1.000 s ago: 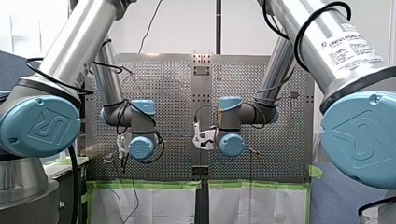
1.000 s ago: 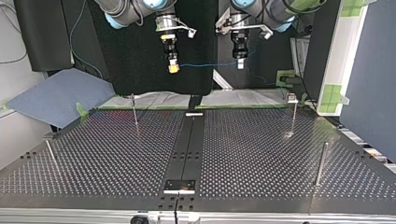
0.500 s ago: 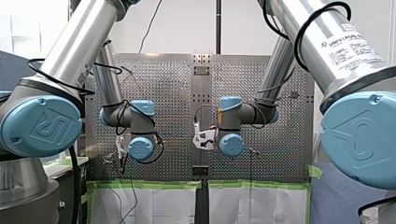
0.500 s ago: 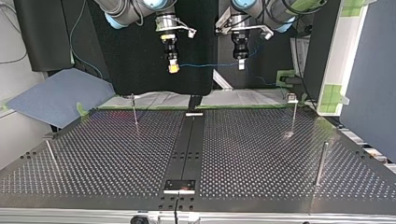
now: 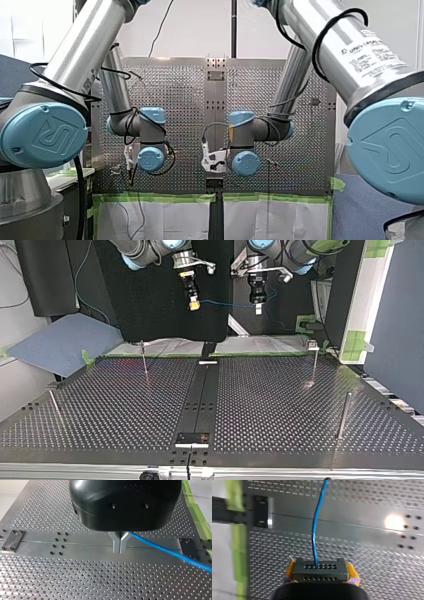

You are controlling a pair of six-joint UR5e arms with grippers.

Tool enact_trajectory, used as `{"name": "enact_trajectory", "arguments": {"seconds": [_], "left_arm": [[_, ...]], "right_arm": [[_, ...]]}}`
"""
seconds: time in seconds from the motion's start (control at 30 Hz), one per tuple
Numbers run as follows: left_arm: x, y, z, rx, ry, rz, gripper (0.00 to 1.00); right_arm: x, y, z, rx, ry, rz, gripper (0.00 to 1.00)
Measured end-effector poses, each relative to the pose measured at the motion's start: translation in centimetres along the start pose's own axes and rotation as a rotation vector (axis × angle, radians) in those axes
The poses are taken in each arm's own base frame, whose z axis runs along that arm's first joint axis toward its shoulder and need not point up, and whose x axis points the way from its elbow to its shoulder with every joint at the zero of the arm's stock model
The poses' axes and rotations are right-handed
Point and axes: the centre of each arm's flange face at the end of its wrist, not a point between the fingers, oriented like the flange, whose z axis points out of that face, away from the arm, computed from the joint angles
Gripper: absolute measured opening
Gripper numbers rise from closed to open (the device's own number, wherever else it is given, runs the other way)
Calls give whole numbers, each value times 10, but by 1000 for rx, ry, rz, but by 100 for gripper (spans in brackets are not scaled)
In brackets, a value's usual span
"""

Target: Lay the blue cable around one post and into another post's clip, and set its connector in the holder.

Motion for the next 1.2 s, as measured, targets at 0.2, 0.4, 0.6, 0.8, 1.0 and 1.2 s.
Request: {"name": "enact_trajectory", "arguments": {"seconds": [0.2, 0.4, 0.6, 0.8, 1.0, 1.2], "left_arm": [[0, 0, 0, 0, 0, 0, 0], [0, 0, 0, 0, 0, 0, 0], [-1, -2, -7, 23, 6, 15, 0], [-9, -9, -22, 79, 17, 38, 0], [-24, -9, -22, 79, 12, 34, 0], [-48, -13, -4, 58, -31, 5, 0]], "right_arm": [[-12, 0, -6, 6, -62, -15, 0], [-18, 1, -12, 11, -118, -29, 0], [-14, 1, -11, 5, -129, -37, 0], [20, -2, 3, -19, -85, -1, 0], [53, 1, 9, -4, -39, 65, 0], [90, 2, 17, -2, 10, 95, 0]]}}
